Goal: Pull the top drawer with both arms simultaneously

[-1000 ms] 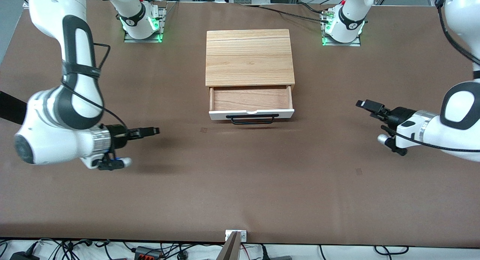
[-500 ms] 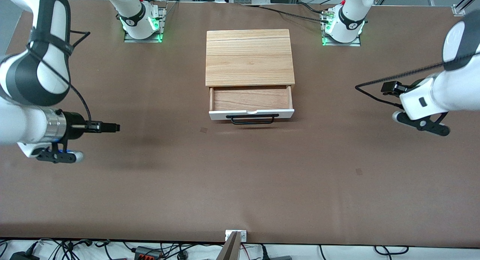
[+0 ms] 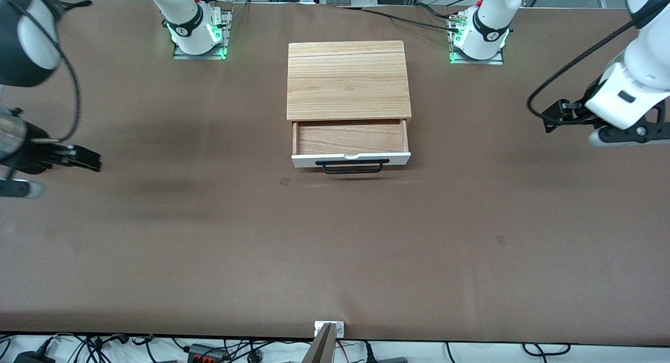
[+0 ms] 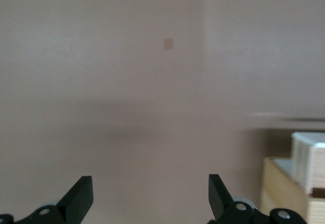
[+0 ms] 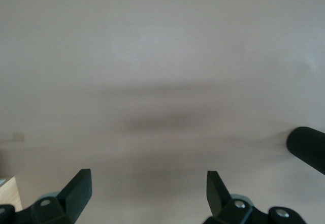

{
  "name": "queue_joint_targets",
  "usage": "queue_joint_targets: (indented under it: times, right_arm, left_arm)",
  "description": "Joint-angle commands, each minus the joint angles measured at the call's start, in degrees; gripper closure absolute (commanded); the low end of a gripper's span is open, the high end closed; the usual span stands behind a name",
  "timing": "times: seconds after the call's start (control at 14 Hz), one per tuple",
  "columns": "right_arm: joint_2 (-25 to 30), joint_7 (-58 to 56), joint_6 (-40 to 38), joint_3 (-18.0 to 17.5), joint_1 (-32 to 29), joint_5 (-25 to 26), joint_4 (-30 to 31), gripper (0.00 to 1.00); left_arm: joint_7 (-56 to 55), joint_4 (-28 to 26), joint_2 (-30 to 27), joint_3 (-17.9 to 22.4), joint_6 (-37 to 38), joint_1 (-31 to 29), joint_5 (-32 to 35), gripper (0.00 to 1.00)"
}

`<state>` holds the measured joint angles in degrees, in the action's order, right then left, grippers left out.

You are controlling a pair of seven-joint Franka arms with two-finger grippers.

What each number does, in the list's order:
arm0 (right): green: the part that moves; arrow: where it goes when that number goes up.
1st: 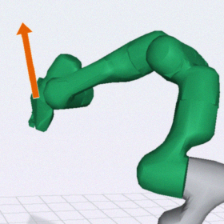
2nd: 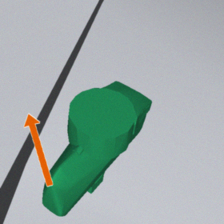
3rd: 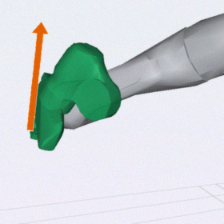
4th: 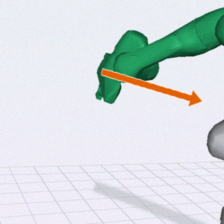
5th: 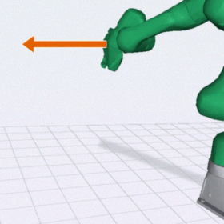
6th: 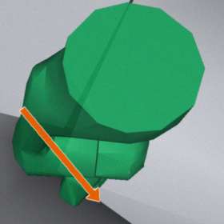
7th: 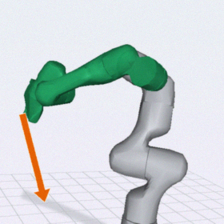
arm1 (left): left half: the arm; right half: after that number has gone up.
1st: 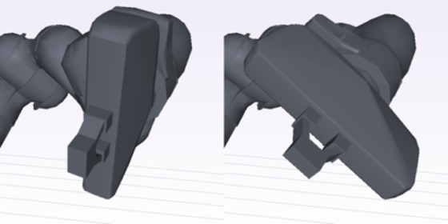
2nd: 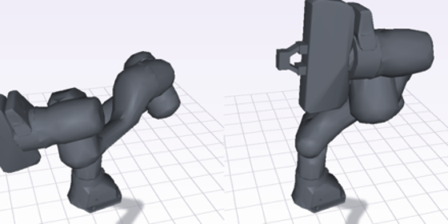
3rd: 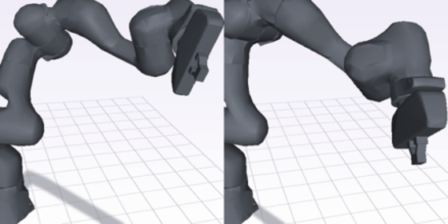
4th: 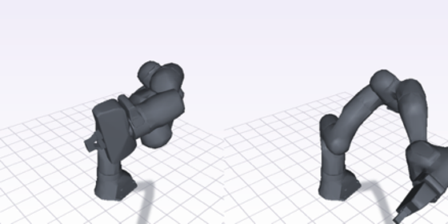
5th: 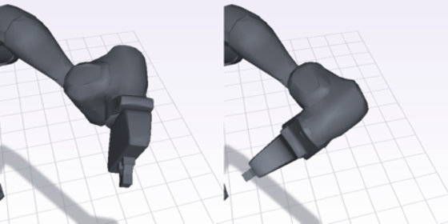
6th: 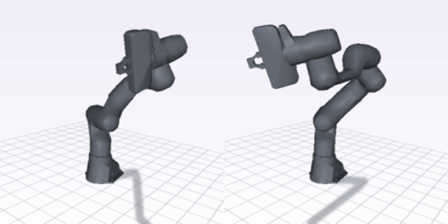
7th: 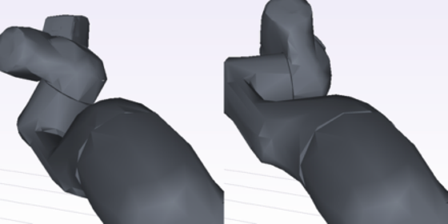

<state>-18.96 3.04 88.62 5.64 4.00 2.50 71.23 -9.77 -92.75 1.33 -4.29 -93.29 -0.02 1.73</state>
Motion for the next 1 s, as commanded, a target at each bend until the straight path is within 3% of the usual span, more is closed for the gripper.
queue_joint_targets:
  times: [0.0, 0.14, 0.29, 0.5, 0.64, 0.93]
  right_arm:
    - [5.2, 1.4, 5.3, -3.2, -4.4, 0.8, 6.7, 0.00]
    - [8.0, 0.7, 9.5, -4.5, -5.9, 0.8, 10.8, 0.00]
    - [9.3, 0.5, 9.0, -6.9, -7.4, 0.8, 12.1, 0.00]
    - [9.4, 0.5, 6.4, -6.5, -7.1, 0.8, 11.9, 0.00]
    - [9.4, 0.4, 6.4, -4.2, -5.7, 0.8, 11.9, 0.00]
    - [11.2, -0.8, 5.5, -4.1, -5.7, 0.8, 13.7, 0.00]
  left_arm:
    - [4.7, -4.4, -2.1, 3.1, -3.9, 0.9, -3.5, 0.00]
    - [10.7, -5.9, -3.7, 3.2, -3.1, 0.5, -3.6, 0.00]
    - [10.5, -5.7, -4.5, 3.2, -0.1, 0.6, -3.6, 0.00]
    - [10.0, -4.9, -4.2, 2.3, 0.3, 0.8, -3.5, 0.00]
    - [9.0, -4.9, -4.2, 1.7, 0.8, 0.7, -3.2, 0.00]
    - [9.0, -4.7, -4.2, 1.7, 1.0, 0.6, -3.2, 0.00]
